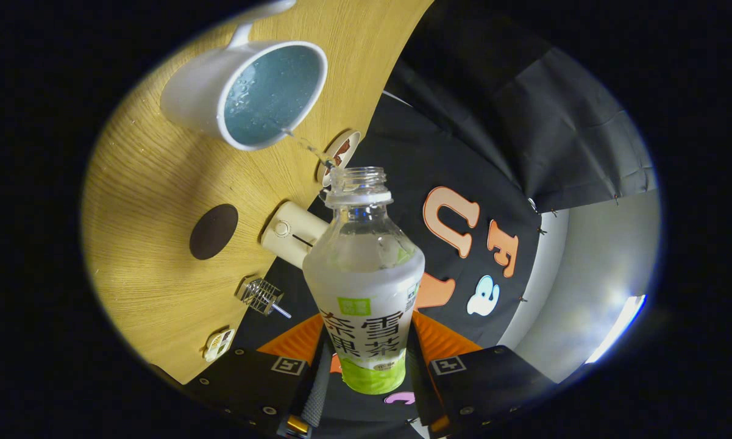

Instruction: Take the bottle from table, then pour the juice into the cup, finally place the bottle on the coaster

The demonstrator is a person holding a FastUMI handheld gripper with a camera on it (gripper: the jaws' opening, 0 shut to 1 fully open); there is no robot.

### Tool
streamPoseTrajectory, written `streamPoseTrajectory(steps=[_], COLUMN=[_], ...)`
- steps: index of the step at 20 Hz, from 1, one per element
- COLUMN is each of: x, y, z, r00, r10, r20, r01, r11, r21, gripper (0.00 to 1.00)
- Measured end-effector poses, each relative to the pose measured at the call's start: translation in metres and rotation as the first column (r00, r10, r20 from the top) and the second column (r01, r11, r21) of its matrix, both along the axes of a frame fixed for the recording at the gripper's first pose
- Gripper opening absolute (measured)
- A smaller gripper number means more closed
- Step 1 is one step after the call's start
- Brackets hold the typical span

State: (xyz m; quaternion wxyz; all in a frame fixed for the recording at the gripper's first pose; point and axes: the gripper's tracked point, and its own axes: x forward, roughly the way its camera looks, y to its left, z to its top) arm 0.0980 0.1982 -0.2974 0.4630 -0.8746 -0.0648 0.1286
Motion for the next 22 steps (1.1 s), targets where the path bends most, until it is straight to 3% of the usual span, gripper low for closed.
streamPoseTrajectory(steps=[2,8,13,15,18,20,22], x=[-0.002,-0.007,-0.017,-0.019,-0.005,0.005,0.016], y=[0.000,-0.020,-0.023,-0.023,-0.025,-0.028,-0.027], z=[-0.006,-0.052,-0.094,-0.106,-0.108,-0.111,-0.109], r00=[1.000,0.976,0.921,0.885,0.855,0.822,0.792], r10=[-0.009,-0.119,-0.162,-0.171,-0.177,-0.180,-0.167], r20=[-0.014,-0.181,-0.356,-0.433,-0.487,-0.540,-0.588], r01=[0.010,0.146,0.278,0.358,0.451,0.521,0.582], r11=[1.000,0.978,0.910,0.845,0.719,0.621,0.498], r21=[0.008,0.146,0.307,0.397,0.529,0.586,0.643], gripper=[0.59,0.60,0.60,0.60,0.60,0.61,0.61])
